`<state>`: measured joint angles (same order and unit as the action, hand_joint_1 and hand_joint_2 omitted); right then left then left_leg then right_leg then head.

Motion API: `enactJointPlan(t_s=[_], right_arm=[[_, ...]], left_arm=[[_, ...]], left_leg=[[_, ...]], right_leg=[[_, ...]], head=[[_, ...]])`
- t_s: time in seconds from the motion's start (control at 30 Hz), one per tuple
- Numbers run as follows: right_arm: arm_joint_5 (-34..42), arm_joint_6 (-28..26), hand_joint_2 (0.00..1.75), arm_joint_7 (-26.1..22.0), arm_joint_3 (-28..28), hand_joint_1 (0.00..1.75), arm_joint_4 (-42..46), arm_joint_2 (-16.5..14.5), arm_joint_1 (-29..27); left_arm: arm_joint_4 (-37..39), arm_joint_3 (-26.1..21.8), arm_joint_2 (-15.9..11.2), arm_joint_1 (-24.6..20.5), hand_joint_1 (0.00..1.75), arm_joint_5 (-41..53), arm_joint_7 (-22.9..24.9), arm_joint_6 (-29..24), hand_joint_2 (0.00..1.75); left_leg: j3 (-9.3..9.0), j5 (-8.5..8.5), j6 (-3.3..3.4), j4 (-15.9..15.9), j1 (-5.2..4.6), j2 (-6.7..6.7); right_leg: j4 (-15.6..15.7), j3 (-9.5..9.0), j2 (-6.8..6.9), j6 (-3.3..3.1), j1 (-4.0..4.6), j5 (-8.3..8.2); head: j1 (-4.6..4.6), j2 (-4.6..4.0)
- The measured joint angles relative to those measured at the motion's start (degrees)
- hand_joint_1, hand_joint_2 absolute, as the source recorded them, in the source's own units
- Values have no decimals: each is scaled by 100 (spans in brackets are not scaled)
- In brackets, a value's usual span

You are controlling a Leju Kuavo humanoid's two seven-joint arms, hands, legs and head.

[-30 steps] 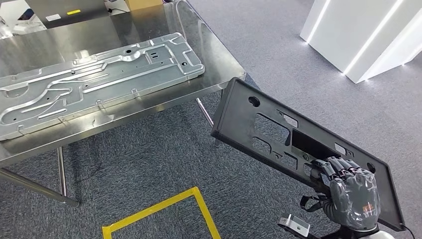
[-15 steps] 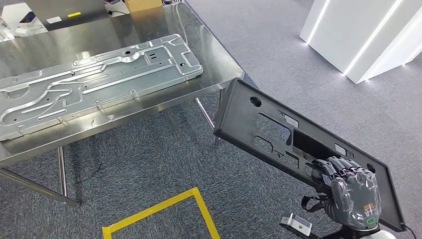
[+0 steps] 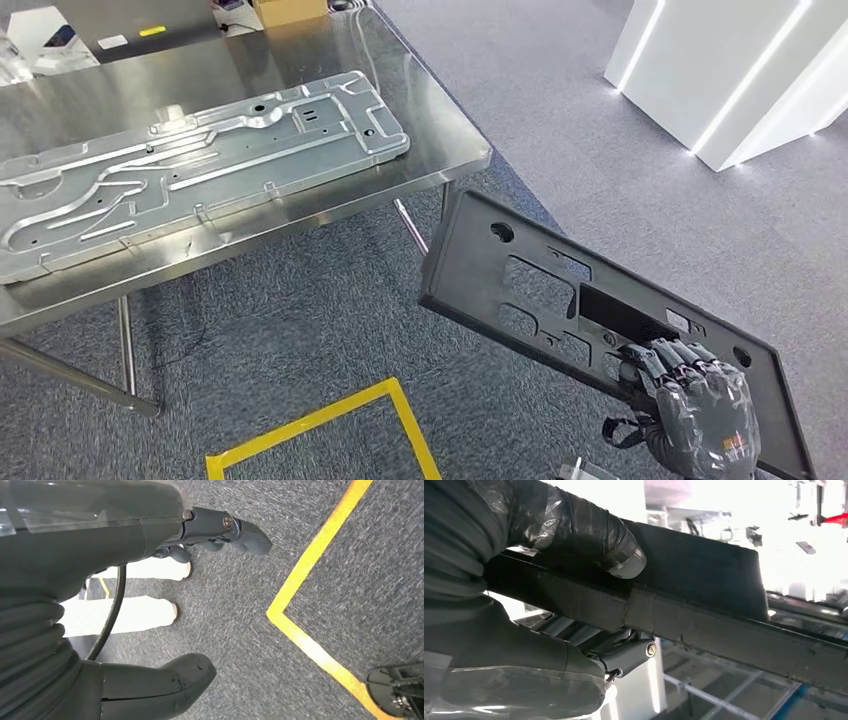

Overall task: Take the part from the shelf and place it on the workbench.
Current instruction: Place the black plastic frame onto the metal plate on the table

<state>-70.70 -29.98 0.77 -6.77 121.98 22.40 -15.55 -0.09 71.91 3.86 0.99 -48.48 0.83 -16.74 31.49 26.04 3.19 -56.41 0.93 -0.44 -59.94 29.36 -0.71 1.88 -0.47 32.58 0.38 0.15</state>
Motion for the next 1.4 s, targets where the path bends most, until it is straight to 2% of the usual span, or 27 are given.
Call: enactJointPlan(t_s=[0.07, 0.1, 0.13, 0.17, 0.23, 0.27, 0.33, 0.4, 0.47, 0.5, 0.53, 0.6, 0.63, 0.67, 0.73, 0.77, 0.83, 0.87, 0.93, 1.0, 1.07, 1.13, 1.17, 1.23, 1.3, 1.37, 1.4], right_arm=[[-51, -13, 175, 4, -7, 175, -1, -2, -24], [-80, -15, 175, 9, -14, 175, -2, -3, -43], [-109, -17, 175, 16, -24, 175, -2, -4, -65], [-130, -20, 175, 23, -34, 175, -2, -4, -83], [-162, -25, 175, 34, -50, 175, -3, -4, -111], [-173, -27, 175, 39, -58, 175, -4, -8, -128], [-191, -39, 175, 58, -72, 175, -3, -16, -167], [-206, -51, 175, 77, -85, 175, 1, -24, -196], [-215, -51, 175, 89, -91, 175, 2, -31, -199], [-216, -47, 175, 94, -90, 175, 3, -33, -198], [-211, -40, 175, 99, -87, 175, 5, -35, -198], [-175, -8, 175, 107, -81, 175, 7, -35, -191], [-149, 10, 175, 110, -79, 175, 7, -35, -181], [-123, 24, 175, 111, -76, 175, 7, -35, -168], [-91, 30, 175, 111, -69, 175, 7, -34, -139], [-80, 31, 175, 111, -66, 175, 7, -34, -128], [-52, 42, 175, 109, -59, 175, 8, -30, -106], [-40, 60, 175, 105, -60, 175, 8, -28, -88], [-13, 118, 175, 97, -62, 175, 9, -23, -15], [16, 178, 175, 90, -65, 175, 12, -13, 69], [40, 233, 175, 86, -67, 175, 8, -1, 119], [56, 274, 175, 86, -68, 175, -6, 4, 140], [61, 285, 175, 85, -68, 175, -13, 5, 146], [71, 296, 175, 84, -68, 175, -17, 7, 168], [89, 304, 175, 78, -72, 175, -24, 9, 196], [103, 314, 175, 71, -78, 175, -32, 14, 212], [108, 316, 175, 69, -79, 175, -32, 17, 216]], left_arm=[[0, 0, 0, 5, 0, 1, 1, 12, 175], [0, 0, -1, 9, 0, 3, 3, 16, 175], [0, 0, -1, 13, 0, 5, 5, 19, 175], [0, 0, -1, 17, 0, 7, 8, 20, 175], [0, 0, -2, 19, 0, 12, 11, 20, 175], [2, 0, -14, 15, 0, 16, 11, 19, 175], [7, 0, -34, 14, 0, 28, 13, 18, 175], [9, 0, -41, 28, 0, 36, 12, 16, 175], [9, 0, -40, 42, 0, 36, 10, 11, 175], [9, 0, -40, 40, 0, 38, 9, 1, 175], [9, 0, -40, 34, 0, 40, 8, -12, 175], [9, 0, -40, 20, 0, 47, 10, -40, 175], [9, 0, -39, 17, 0, 48, 11, -47, 175], [9, 0, -38, 18, 0, 49, 13, -50, 175], [9, 0, -34, 21, 0, 48, 13, -52, 175], [11, 0, -46, 19, 0, 46, 13, -55, 175], [14, 0, -52, 1, 0, 35, 6, -70, 175], [15, 0, -55, -4, 0, 25, 2, -79, 175], [14, 0, -39, 0, 0, 7, 1, -93, 175], [13, 0, -28, 2, 0, 1, 3, -112, 175], [13, 0, -21, -14, 0, 1, 2, -132, 175], [11, 0, -11, -26, 0, 1, 8, -140, 175], [11, 0, -5, -28, 0, 1, 16, -137, 175], [11, 0, 1, -30, 0, 4, 39, -94, 175], [11, 0, -5, -34, 0, 26, 56, -38, 175], [11, 0, -12, -34, 0, 49, 66, -17, 175], [11, 0, -12, -31, 0, 52, 69, -11, 175]], left_leg=[[-19, -11, 3, 27, 3, -18], [-20, -6, -7, 22, 7, -41], [-22, 5, -25, 11, 17, -73], [-27, 21, -53, -10, 36, -112], [-31, 80, -146, -92, 91, -201], [-16, 115, -206, -152, 101, -251], [39, 148, -314, -217, 92, -342], [71, 136, -385, -209, 97, -418], [139, 214, -420, -372, 112, -315], [242, 344, -423, -602, 108, -213], [405, 530, -416, -948, 95, -96], [775, 886, -383, -1696, 64, -3], [880, 937, -351, -1907, 45, 5], [878, 868, -304, -1903, 17, 12], [573, 486, -141, -1289, -76, 105], [378, 343, -28, -904, -138, 249], [149, 223, 123, -407, -240, 479], [141, 238, 149, -348, -270, 507], [111, 169, 142, -228, -258, 375], [29, 90, 142, -84, -190, 255], [-7, 52, 145, -29, -150, 131], [-5, 53, 134, -40, -135, -22], [-6, 62, 117, -57, -122, -104], [-9, 104, 50, -133, -76, -267], [32, 158, -42, -236, -43, -405], [111, 164, -127, -287, -42, -521], [147, 150, -163, -294, -40, -581]], right_leg=[[-734, 390, 13, 40, -47, 343], [-1067, 587, 15, 66, -75, 446], [-1223, 701, 17, 92, -106, 430], [-1161, 704, 18, 120, -136, 296], [-490, 419, -45, 200, -209, -141], [-163, 277, -135, 228, -223, -278], [93, 175, -244, 186, -221, -322], [50, 205, -181, 53, -199, -304], [53, 196, -86, -58, -186, -302], [58, 189, -27, -110, -170, -300], [60, 184, 35, -152, -141, -293], [58, 181, 165, -209, -65, -275], [57, 174, 230, -231, -25, -264], [56, 160, 293, -252, 16, -252], [58, 107, 415, -291, 91, -218], [60, 82, 477, -301, 121, -198], [61, 69, 590, -283, 134, -171], [67, 71, 652, -263, 129, -169], [94, 34, 723, -213, 124, -159], [-66, 62, 489, -159, 107, -21], [-650, 335, 174, -98, 46, 288], [-1244, 665, 96, -27, -25, 472], [-1307, 728, 93, 9, -56, 407], [-801, 550, 38, 81, -119, -14], [-178, 290, -223, 127, -166, -274], [-6, 235, -392, 89, -164, -256], [7, 247, -357, 43, -153, -263]], head=[[0, 0], [-1, 0], [-1, 0], [-1, 0], [-1, 0], [5, 0], [8, 0], [4, 0], [4, 0], [3, 0], [3, 0], [2, 0], [3, 0], [3, 0], [3, 0], [7, 0], [9, 0], [9, 0], [6, 0], [10, 0], [15, 0], [16, 0], [16, 0], [16, 0], [15, 0], [10, 0], [7, 0]])
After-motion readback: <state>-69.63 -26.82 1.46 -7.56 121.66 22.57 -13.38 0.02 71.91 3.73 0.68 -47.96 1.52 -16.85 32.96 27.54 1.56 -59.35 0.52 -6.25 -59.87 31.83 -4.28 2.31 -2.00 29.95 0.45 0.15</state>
